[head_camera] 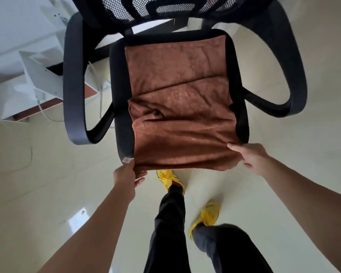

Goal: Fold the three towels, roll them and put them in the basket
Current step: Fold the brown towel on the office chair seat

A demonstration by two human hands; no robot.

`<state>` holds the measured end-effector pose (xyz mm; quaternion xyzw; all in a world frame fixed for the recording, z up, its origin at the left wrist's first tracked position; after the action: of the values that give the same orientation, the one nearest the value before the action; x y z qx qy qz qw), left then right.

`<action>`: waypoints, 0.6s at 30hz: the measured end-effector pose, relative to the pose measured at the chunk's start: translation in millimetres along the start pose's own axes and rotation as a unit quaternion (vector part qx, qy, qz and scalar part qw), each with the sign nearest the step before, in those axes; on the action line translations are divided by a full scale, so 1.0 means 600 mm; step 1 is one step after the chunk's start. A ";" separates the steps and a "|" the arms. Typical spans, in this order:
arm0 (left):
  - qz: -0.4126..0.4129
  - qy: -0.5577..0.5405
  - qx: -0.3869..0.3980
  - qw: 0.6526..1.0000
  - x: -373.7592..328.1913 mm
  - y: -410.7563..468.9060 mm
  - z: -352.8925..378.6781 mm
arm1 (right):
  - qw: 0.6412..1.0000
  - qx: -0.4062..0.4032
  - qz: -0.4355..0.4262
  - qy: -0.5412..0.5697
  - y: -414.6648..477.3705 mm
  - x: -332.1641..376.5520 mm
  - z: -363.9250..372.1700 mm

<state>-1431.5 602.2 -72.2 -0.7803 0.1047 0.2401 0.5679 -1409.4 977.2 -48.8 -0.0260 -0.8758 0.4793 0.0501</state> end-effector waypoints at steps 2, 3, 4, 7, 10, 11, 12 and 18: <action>-0.001 0.012 -0.012 1.000 0.026 -0.015 -0.019 | 1.000 -0.014 -0.005 0.011 0.001 -0.013 -0.007; 0.003 0.014 -0.015 1.000 0.039 -0.023 -0.027 | 0.999 -0.024 -0.008 0.021 -0.002 -0.020 -0.010; 0.007 0.008 -0.017 1.000 0.052 -0.035 -0.034 | 0.999 -0.034 -0.017 0.028 -0.007 -0.029 -0.014; 0.005 -0.007 -0.004 1.000 0.094 -0.066 -0.051 | 0.998 -0.035 -0.050 0.016 -0.018 -0.066 -0.018; 0.010 -0.014 0.016 1.000 0.138 -0.097 -0.068 | 0.997 0.032 -0.050 0.049 -0.028 -0.127 -0.021; 0.020 -0.018 0.017 0.999 0.157 -0.115 -0.077 | 0.995 0.059 -0.054 0.055 -0.037 -0.157 -0.026; 0.028 -0.018 0.015 0.999 0.171 -0.127 -0.084 | 0.993 0.080 -0.061 0.054 -0.044 -0.179 -0.029; 0.044 0.002 -0.006 0.999 0.265 -0.222 -0.128 | 0.989 0.109 -0.066 0.081 -0.073 -0.317 -0.066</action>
<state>-1216.6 591.7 -20.9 -0.7790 0.1381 0.2642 0.5516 -1216.1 968.8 -2.5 -0.0009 -0.8114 0.5636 0.1550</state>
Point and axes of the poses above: each hand's wrist, its own y-axis towards the middle knuckle, its own z-axis out of the palm, x = y × z, the point moved 4 cm from there along y, towards the middle knuckle, and after that the axes turned 12 degrees about z, right-handed, at the moved point
